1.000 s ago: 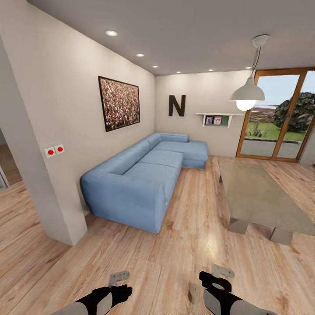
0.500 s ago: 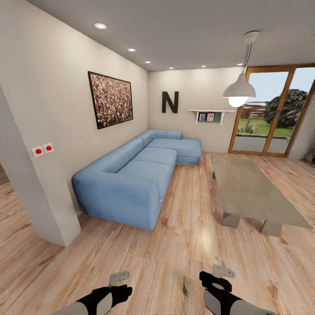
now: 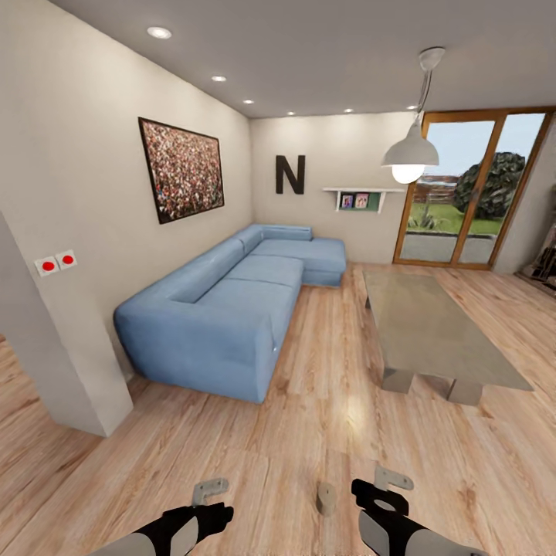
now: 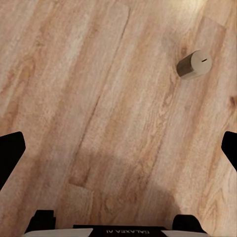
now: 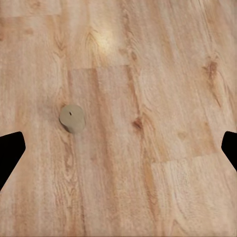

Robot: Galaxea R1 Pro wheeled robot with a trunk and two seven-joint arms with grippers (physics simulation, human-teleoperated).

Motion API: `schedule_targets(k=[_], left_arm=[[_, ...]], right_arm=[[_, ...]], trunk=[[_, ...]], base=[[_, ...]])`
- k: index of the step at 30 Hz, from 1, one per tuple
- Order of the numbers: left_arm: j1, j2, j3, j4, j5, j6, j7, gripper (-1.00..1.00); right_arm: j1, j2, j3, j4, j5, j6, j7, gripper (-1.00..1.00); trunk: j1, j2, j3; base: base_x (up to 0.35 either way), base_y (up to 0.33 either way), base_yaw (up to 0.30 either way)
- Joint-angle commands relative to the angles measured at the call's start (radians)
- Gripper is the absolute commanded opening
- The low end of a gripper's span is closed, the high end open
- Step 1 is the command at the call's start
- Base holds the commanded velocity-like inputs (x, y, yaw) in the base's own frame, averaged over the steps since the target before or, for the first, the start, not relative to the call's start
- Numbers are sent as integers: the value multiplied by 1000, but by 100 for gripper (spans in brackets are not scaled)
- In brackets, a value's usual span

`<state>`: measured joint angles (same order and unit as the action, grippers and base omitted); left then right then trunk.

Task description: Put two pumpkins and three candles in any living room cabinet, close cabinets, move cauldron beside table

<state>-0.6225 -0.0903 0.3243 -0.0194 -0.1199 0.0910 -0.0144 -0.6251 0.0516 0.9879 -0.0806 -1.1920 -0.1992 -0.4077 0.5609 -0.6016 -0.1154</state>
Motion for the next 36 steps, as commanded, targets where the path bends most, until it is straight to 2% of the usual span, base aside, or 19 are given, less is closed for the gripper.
schedule_targets(k=[1,9,13,16,18,22,36], left_arm=[[0,-1,9,-2,-10,6,-2,100],[0,-1,9,-2,-11,5,-1,100],[0,-26,9,-2,-12,4,-2,100],[0,-29,9,-2,-12,5,1,100],[0,-23,9,-2,-12,5,-1,100],[0,-12,9,-2,-12,2,-6,100],[0,-4,7,-4,-15,-1,-4,100]], right_arm=[[-1,2,9,-1,-10,-4,-3,100],[-1,9,9,-5,-10,-3,-3,100],[-1,10,-13,-11,-61,-3,-3,100],[-1,14,-15,-12,-80,-3,-3,100],[-1,25,-16,-12,-86,-3,-4,100],[-1,30,-18,-12,-88,-3,-3,100],[-1,33,-18,-7,-89,-4,-3,100]], trunk=[[0,-2,-2],[0,-2,-3],[0,-2,-3],[0,-2,-3],[0,-2,-3],[0,-2,-3],[0,-2,-3]], base=[[49,0,-16],[29,0,-4],[1,0,0],[0,0,0],[0,0,-12],[0,0,-145],[0,0,-254]])
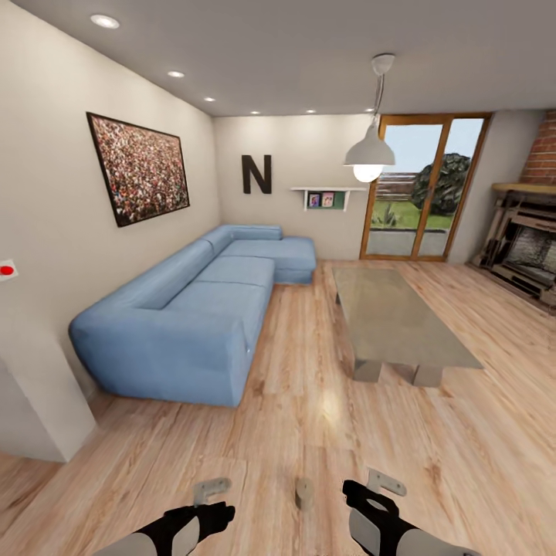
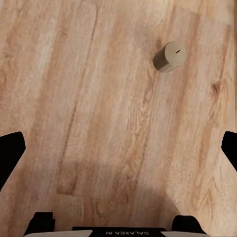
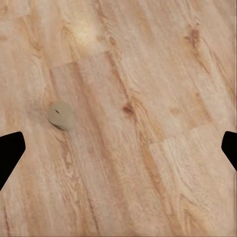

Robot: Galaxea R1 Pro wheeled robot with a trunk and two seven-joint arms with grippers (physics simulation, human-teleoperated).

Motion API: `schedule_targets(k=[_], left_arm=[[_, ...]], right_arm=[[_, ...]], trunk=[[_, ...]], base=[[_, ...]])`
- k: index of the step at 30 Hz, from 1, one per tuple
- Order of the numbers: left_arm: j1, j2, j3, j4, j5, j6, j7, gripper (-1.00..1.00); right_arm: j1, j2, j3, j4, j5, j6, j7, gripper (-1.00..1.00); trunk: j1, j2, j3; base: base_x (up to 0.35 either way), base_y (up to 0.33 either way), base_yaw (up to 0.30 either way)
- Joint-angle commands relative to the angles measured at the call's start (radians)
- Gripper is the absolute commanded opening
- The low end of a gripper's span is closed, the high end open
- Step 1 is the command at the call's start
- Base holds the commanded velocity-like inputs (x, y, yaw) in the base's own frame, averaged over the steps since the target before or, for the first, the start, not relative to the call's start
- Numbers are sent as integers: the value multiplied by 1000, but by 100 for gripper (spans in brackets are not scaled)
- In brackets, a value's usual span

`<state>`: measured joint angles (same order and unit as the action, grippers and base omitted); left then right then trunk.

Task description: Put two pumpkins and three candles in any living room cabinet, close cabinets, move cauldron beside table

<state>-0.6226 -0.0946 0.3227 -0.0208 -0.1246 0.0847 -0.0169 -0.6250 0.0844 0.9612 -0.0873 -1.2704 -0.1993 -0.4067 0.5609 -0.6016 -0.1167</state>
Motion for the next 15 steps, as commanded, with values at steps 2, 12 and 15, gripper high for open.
schedule_targets(k=[2,12,15], left_arm=[[0,0,9,-2,-10,6,-2,100],[0,1,9,-2,-10,6,-2,100],[0,1,9,-2,-10,6,-2,100]], right_arm=[[-1,0,8,0,-11,-4,-3,100],[-1,0,8,0,-11,-5,-3,100],[-1,0,8,1,-11,-5,-3,100]], trunk=[[0,-2,-2],[0,-2,-2],[0,-2,-2]], base=[[0,0,-266],[0,0,-266],[0,0,-266]])
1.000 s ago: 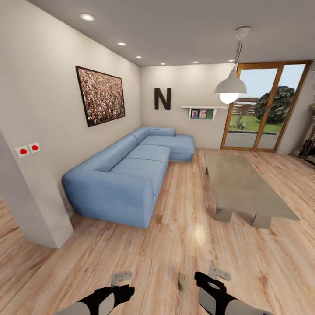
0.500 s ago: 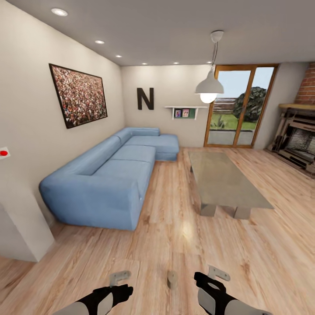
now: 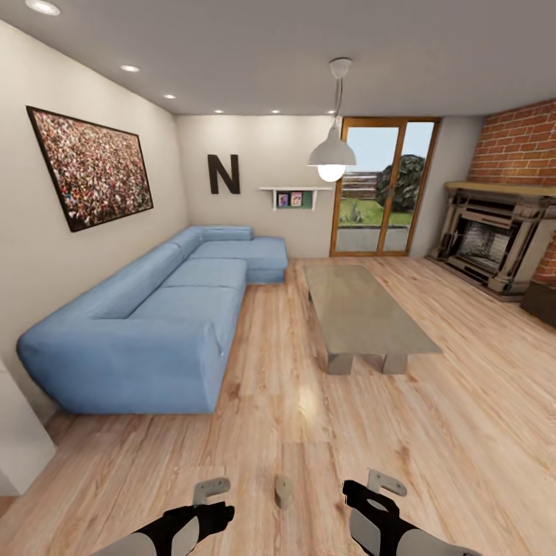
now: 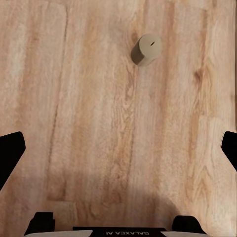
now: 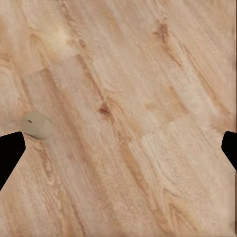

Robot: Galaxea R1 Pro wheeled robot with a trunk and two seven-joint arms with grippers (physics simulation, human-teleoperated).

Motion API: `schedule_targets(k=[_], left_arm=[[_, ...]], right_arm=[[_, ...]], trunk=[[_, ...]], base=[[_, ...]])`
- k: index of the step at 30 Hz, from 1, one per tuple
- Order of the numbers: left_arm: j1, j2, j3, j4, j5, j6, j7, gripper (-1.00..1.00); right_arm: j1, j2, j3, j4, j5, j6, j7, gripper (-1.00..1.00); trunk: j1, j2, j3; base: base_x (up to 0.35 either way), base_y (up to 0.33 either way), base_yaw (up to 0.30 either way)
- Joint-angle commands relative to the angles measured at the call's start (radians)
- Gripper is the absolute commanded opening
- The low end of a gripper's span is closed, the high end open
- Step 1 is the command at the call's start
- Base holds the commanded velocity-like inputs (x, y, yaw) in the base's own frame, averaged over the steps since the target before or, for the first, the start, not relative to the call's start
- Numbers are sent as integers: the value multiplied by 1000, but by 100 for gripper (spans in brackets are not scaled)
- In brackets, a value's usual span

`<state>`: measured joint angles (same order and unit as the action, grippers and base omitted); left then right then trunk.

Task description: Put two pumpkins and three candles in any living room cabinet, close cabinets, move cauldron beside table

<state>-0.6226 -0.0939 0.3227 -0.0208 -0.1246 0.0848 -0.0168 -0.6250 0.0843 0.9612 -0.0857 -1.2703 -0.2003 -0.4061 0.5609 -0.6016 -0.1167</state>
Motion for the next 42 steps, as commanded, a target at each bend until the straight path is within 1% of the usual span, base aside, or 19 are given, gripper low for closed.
schedule_targets(k=[1,8,14,23,29,33,42], left_arm=[[0,0,9,-2,-10,6,-2,100],[0,-3,9,-2,-10,6,0,100],[0,0,9,-1,-10,4,1,100],[1,4,9,-1,-10,4,1,100],[24,5,9,-1,-10,2,1,100],[28,5,9,-1,-8,1,1,100],[29,3,9,-1,-6,1,0,100]], right_arm=[[-1,0,8,0,-11,-4,-3,100],[-1,0,8,0,-12,-4,-3,100],[-1,0,8,0,-12,-2,-3,100],[-1,0,8,1,-12,-2,-3,100],[-1,0,8,1,-12,-2,-3,100],[-1,0,8,1,-12,-2,3,100],[0,-1,8,4,-11,-2,45,100]], trunk=[[0,-2,-2],[0,-2,-2],[0,-2,-2],[0,-2,-2],[0,-2,-2],[0,-2,-2],[0,-2,-2]], base=[[0,0,-266],[0,0,-253],[-45,79,-65],[-47,275,-4],[1,319,0],[153,294,0],[233,266,0]])
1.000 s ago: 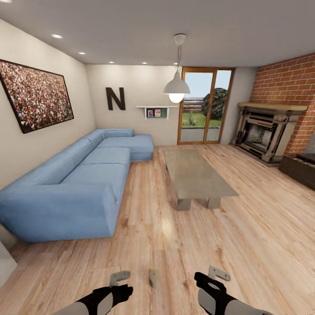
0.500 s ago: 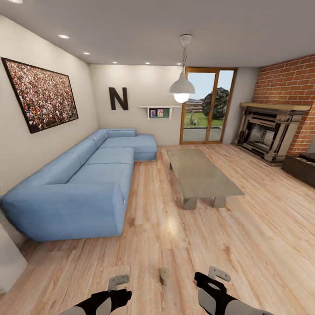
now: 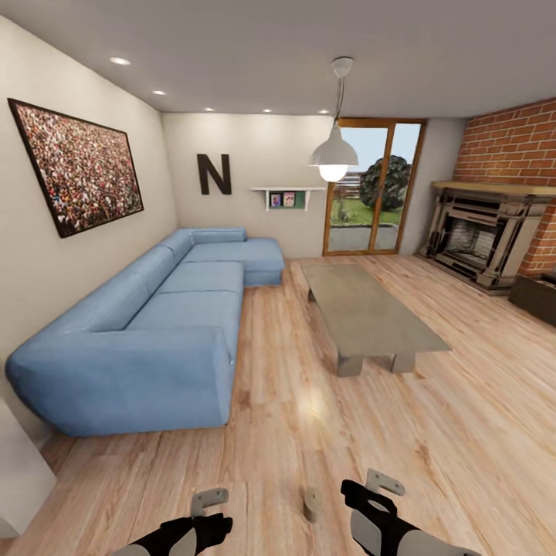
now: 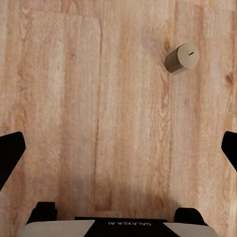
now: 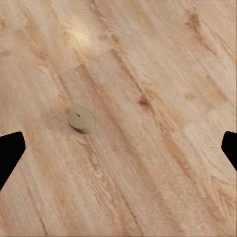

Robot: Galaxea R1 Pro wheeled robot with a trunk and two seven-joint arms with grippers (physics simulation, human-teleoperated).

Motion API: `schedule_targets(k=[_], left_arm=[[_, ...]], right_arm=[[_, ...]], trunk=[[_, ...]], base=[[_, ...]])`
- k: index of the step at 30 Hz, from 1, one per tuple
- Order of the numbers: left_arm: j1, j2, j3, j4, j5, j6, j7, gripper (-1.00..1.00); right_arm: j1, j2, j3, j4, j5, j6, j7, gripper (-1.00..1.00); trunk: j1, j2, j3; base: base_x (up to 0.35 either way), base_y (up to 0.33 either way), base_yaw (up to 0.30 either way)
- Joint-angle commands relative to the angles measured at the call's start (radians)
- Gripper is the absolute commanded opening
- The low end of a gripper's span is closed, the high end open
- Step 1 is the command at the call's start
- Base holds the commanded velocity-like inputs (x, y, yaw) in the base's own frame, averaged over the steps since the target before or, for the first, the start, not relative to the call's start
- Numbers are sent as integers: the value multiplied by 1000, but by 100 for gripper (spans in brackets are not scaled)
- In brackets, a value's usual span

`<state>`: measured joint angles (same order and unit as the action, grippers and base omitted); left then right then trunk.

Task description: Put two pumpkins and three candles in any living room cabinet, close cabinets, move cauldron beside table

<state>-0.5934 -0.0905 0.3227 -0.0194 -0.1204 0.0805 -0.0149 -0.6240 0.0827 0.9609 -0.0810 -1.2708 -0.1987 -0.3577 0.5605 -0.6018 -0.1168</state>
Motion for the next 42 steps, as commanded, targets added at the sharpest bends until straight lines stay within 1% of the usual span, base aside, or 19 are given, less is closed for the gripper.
schedule_targets(k=[1,5,8,10,14,16,17,19,21,22,23,24,25,27,29,32,35,38,42], left_arm=[[0,-2,9,-2,-10,6,-2,100],[0,-5,10,-3,-8,7,-3,100],[0,-8,12,-4,-8,6,-3,100],[0,-9,12,-4,-8,6,-4,100],[0,-8,12,-8,-7,9,3,100],[0,-8,12,-24,-7,14,7,100],[0,-8,13,-51,-7,27,12,100],[0,-13,13,-120,-6,92,27,100],[0,-22,14,-268,-6,273,69,100],[0,-26,14,-315,-5,326,80,100],[0,-39,14,-462,6,483,104,100],[0,-46,14,-557,25,573,114,100],[0,-50,14,-602,38,612,117,100],[0,-63,7,-765,99,732,126,100],[0,-68,-4,-838,126,777,129,100],[0,-70,-13,-883,142,803,131,100],[0,-66,-15,-903,151,802,128,100],[0,-61,-9,-877,155,742,124,100],[0,-61,-9,-862,157,723,124,100]], right_arm=[[-1,0,9,0,-10,-3,1,100],[9,-1,9,0,-10,-4,42,100],[23,-3,10,-2,-5,-2,126,100],[26,-2,11,-7,-2,13,145,100],[17,-2,11,-18,29,98,151,100],[-7,-2,12,-26,52,156,143,100],[-37,-3,12,-33,65,202,127,100],[-95,-4,12,-42,79,279,86,100],[-170,-4,12,-49,88,392,27,100],[-186,-4,12,-52,89,419,16,100],[-226,-3,12,-72,92,492,-6,100],[-245,-3,12,-95,93,530,-16,100],[-252,-3,12,-108,94,546,-19,100],[-268,-3,11,-153,96,581,-33,100],[-274,-1,10,-174,97,592,-44,100],[-278,-1,9,-205,97,600,-51,100],[-280,-1,9,-233,97,603,-56,100],[-281,1,10,-246,96,595,-56,100],[-281,-2,6,-248,94,548,-58,100]], trunk=[[1,-1,-2],[1,-1,-2],[1,-1,-2],[1,-1,-2],[1,-1,-2],[1,-1,-2],[1,-1,-2],[1,-1,-2],[1,-1,-2],[1,-1,-2],[1,-1,-2],[1,-1,-2],[1,-1,-2],[1,-1,-2],[1,-1,-2],[1,-1,-2],[1,-1,-2],[1,-1,-2],[1,-1,-2]], base=[[262,236,0],[282,167,0],[135,52,0],[31,12,0],[10,4,0],[3,1,0],[2,1,0],[1,0,0],[0,0,0],[0,0,0],[0,0,0],[0,0,0],[0,0,0],[0,0,0],[0,0,0],[0,0,0],[0,0,0],[0,0,0],[0,0,0]])
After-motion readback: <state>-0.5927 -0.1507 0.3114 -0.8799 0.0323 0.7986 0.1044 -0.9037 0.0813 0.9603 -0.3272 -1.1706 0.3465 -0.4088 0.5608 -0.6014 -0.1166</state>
